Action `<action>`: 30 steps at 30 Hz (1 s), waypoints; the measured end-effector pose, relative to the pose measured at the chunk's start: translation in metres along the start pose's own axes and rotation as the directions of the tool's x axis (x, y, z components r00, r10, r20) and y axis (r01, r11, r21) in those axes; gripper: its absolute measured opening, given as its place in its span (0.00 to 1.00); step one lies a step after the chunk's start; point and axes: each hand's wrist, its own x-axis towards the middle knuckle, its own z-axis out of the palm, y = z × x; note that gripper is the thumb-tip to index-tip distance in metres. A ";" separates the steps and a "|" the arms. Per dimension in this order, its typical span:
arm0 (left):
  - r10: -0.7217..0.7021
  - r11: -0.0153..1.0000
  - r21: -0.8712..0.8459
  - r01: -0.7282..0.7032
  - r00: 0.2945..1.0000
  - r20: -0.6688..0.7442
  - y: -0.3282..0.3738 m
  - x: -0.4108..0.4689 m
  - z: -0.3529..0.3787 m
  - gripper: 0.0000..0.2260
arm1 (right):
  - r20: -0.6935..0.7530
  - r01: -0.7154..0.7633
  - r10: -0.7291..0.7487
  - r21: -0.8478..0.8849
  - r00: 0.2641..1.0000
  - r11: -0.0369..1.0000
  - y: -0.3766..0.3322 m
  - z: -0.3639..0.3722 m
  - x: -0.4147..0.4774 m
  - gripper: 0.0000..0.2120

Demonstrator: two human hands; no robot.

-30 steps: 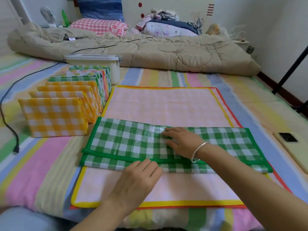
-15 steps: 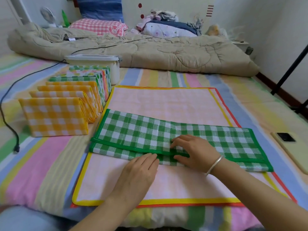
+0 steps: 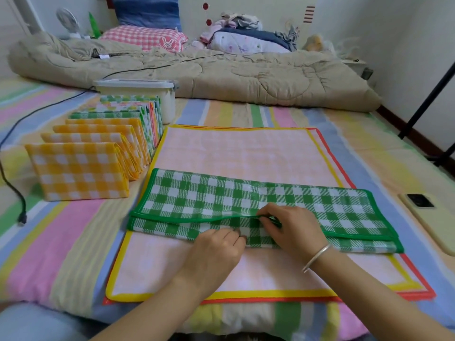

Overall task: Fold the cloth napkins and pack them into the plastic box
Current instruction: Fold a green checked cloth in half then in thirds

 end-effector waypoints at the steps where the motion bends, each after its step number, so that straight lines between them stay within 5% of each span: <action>1: 0.001 1.000 0.018 -0.001 1.000 -0.019 0.001 0.000 -0.002 0.07 | -0.011 0.003 -0.003 -0.005 1.000 1.000 -0.001 0.000 -0.002 0.04; 8: -0.078 0.992 0.089 0.089 0.991 -0.113 0.009 0.003 -0.014 0.10 | -0.106 0.064 -0.069 -0.047 0.992 0.997 -0.015 -0.004 -0.014 0.06; 15: -0.111 0.985 0.114 0.126 0.985 -0.136 0.011 0.001 -0.014 0.09 | -0.023 0.117 -0.118 -0.020 0.993 0.993 -0.023 -0.009 -0.042 0.13; 30: -0.038 0.996 -0.086 0.034 0.998 -0.054 -0.003 -0.011 -0.021 0.05 | 0.063 0.231 -0.227 -0.071 0.972 0.970 -0.020 0.006 -0.054 0.15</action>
